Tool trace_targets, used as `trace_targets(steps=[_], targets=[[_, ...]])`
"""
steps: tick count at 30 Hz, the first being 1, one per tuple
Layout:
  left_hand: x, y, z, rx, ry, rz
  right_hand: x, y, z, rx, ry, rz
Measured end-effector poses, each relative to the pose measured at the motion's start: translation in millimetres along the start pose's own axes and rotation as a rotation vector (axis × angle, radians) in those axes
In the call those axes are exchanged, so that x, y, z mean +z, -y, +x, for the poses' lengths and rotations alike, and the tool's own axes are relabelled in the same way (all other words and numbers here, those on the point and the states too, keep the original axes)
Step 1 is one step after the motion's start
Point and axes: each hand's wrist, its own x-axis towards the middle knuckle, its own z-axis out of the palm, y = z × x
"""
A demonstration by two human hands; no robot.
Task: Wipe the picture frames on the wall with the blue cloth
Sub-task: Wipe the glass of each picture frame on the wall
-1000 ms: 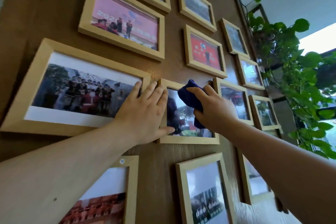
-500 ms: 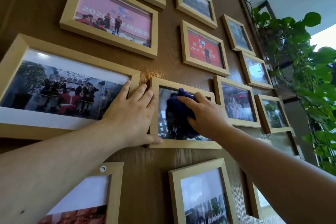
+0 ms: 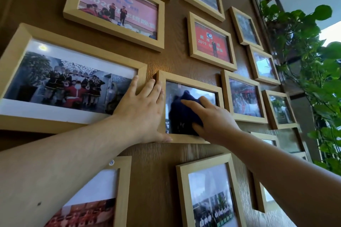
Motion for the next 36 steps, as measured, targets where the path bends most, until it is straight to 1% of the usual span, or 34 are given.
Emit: trace_targets(steps=[2, 5, 7, 12, 14, 17, 21, 24, 27, 30, 36], targets=[[0.1, -0.6, -0.5, -0.006, -0.005, 0.007, -1.9, 10.9, 5.0, -0.074, 0.003, 0.008], [-0.4, -0.2, -1.1, -0.003, 0.000, 0.008, -3.9, 6.2, 1.0, -0.088, 0.006, 0.003], [-1.0, 0.3, -1.3, -0.002, 0.008, 0.005, -3.4, -7.4, -8.7, -0.052, 0.019, -0.025], [-2.2, -0.5, -2.2, -0.002, 0.013, -0.002, 2.7, -38.6, -34.6, 0.143, 0.057, -0.120], [-2.7, -1.3, -2.0, -0.004, 0.019, -0.002, 2.8, -36.5, -36.5, 0.146, 0.068, -0.116], [-2.6, -1.8, -1.2, -0.010, 0.026, -0.008, -2.4, -14.0, -28.9, 0.017, 0.068, -0.054], [-3.1, -1.5, -1.0, -0.007, 0.024, -0.022, -9.1, 23.1, -8.8, -0.172, 0.023, 0.015], [-3.7, -1.5, -1.0, -0.012, 0.021, -0.029, -12.6, 25.5, -5.1, -0.217, 0.007, 0.045], [-3.2, -1.8, -0.4, -0.010, 0.014, -0.014, -12.9, 10.6, -15.7, -0.248, 0.043, -0.002], [-3.1, -1.8, 0.4, -0.004, 0.019, 0.011, -11.7, -10.0, -30.3, -0.220, 0.101, -0.075], [-2.2, -1.8, -4.2, -0.005, -0.004, -0.004, -9.0, -42.4, -58.2, -0.062, 0.180, -0.181]])
